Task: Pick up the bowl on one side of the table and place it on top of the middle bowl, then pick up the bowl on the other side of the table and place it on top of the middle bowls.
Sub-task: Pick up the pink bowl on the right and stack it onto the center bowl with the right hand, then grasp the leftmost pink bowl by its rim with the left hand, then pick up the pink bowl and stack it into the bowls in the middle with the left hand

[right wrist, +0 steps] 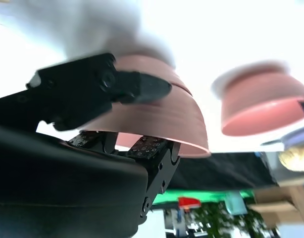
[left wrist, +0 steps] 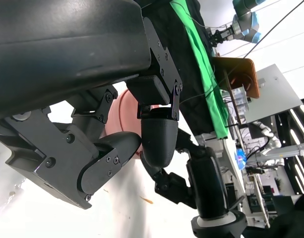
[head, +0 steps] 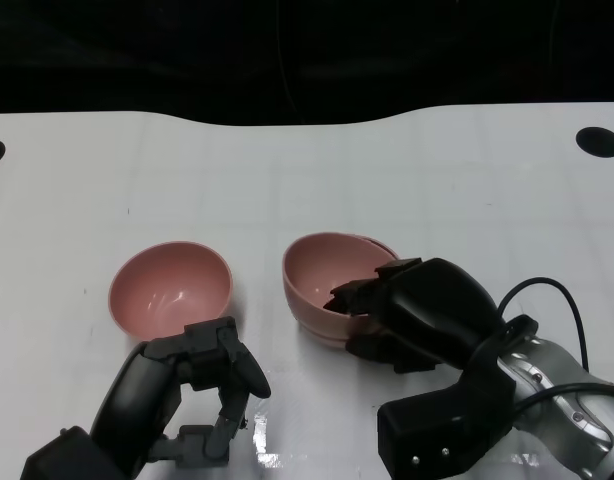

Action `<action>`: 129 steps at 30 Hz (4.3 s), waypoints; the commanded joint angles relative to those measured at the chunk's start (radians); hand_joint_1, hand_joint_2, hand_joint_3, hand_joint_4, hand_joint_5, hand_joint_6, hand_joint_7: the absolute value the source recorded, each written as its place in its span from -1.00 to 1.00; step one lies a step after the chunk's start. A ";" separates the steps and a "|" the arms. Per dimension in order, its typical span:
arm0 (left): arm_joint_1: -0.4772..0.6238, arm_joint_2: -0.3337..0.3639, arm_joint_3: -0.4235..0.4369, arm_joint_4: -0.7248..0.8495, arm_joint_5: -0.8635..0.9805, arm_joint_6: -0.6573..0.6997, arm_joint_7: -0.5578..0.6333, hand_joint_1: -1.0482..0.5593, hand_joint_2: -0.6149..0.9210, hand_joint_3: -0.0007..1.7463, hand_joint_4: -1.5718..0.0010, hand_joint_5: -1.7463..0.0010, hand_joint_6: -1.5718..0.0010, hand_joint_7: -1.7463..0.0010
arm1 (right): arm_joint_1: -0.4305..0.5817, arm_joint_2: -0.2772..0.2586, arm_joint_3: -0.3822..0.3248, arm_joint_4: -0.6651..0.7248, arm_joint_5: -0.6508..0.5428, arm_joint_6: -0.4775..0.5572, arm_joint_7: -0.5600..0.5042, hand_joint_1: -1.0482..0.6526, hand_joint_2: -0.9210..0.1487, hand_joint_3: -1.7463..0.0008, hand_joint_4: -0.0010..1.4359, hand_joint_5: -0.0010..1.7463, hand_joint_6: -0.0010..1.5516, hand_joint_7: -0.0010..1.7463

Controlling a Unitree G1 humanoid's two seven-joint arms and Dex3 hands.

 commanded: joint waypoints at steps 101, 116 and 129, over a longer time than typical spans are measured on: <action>-0.324 0.307 -0.214 0.013 1.024 0.509 0.245 -0.21 0.93 -0.98 0.13 0.78 0.23 0.99 | 0.532 -0.007 -0.374 -0.234 0.281 -0.367 -0.223 0.14 0.48 -0.88 0.32 1.00 0.11 0.64; -0.507 0.302 -0.353 0.342 0.955 0.444 0.346 -0.03 1.00 -0.75 -0.08 -0.89 -0.32 0.34 | 0.543 0.005 -0.355 -0.261 0.267 -0.346 -0.221 0.14 0.46 -0.86 0.31 1.00 0.12 0.63; -0.519 0.294 -0.340 0.292 0.899 0.386 0.544 0.00 0.96 -0.64 -0.14 -1.00 -0.09 -0.17 | 0.540 -0.001 -0.361 -0.258 0.266 -0.350 -0.224 0.14 0.45 -0.86 0.31 1.00 0.11 0.62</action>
